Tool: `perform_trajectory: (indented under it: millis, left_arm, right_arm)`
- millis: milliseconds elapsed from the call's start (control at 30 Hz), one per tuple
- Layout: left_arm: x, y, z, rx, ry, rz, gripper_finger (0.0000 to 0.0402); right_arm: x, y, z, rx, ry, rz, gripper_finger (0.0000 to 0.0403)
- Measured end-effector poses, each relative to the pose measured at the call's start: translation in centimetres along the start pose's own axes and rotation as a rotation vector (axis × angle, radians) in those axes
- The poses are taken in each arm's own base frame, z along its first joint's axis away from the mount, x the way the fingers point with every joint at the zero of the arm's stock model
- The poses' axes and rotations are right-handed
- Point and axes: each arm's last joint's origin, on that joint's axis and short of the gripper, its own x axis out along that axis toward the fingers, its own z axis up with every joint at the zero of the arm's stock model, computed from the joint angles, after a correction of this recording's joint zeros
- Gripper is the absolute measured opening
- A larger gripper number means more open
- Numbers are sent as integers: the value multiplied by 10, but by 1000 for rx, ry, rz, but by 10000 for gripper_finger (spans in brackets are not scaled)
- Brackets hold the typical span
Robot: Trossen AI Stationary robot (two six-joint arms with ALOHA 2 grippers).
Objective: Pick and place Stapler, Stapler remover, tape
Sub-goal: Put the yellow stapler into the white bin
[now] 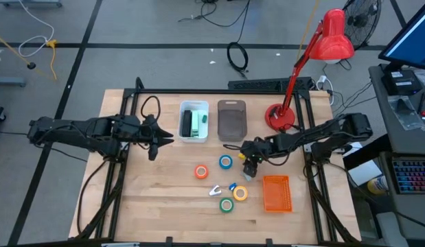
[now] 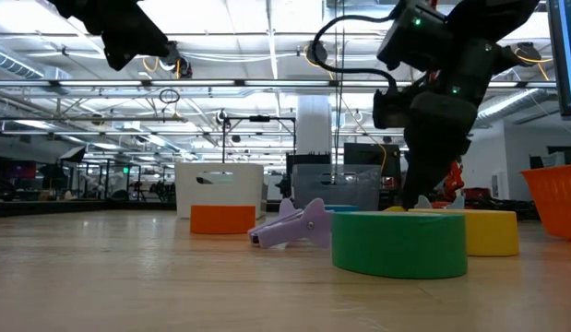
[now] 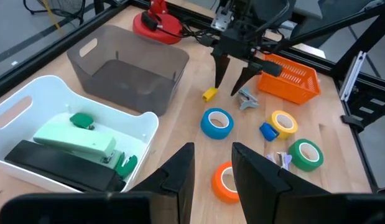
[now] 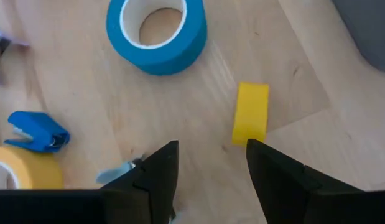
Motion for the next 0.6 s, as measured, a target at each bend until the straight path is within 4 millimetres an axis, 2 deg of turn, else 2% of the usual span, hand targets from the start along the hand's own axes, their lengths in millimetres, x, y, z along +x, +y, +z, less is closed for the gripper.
perform_trajectory:
  millis: [133,367,500,600]
  left_arm:
    - [0,0,0,2,0,-1,108]
    - [0,0,0,8,0,-4,108]
    - [0,0,0,12,0,-4,108]
    - [0,0,0,14,0,-4,108]
  right_arm:
    - [-1,-2,1,32,-10,-16,185]
    - [-21,0,3,39,-77,-10,185]
    - [-20,-7,6,7,-94,-73,185]
    - [-11,-12,7,-14,-75,-94,185]
